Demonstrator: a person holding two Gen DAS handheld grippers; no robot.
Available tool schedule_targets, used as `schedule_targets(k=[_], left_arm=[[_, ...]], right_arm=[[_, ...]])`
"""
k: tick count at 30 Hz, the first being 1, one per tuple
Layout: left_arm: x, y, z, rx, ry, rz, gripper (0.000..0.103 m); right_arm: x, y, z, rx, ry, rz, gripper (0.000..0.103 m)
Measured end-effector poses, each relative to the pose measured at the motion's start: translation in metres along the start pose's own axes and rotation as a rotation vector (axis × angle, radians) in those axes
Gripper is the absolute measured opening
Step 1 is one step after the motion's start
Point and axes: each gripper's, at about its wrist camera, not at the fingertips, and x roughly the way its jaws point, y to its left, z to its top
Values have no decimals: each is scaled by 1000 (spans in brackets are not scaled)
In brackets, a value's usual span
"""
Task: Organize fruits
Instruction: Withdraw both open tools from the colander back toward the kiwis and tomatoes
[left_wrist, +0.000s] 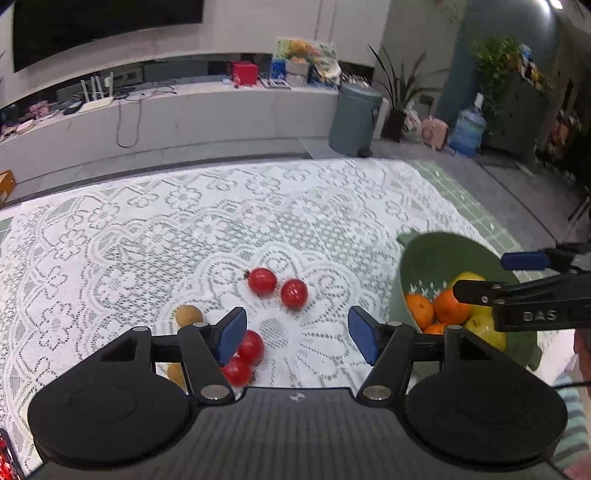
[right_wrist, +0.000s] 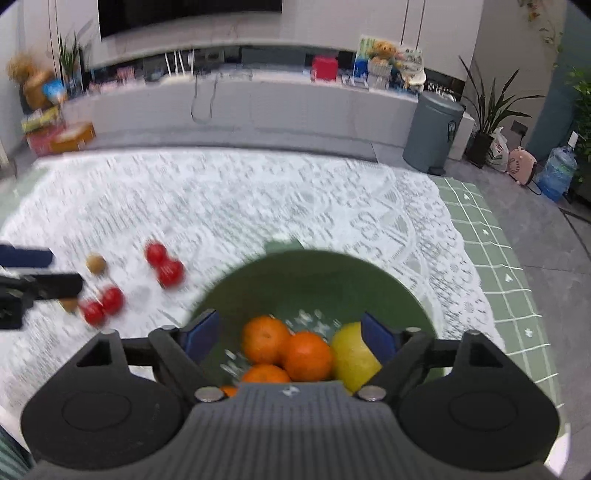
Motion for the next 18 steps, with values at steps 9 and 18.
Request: schedule_targets(k=[9,18], left_arm=[[-10,28,-1,-79,-57,25,85],[-10,68,-14,-215,-23,11,85]], right_arm=[[3,52,8,-37,-70,101,83],[25,98,2,-166,-54,137,83]])
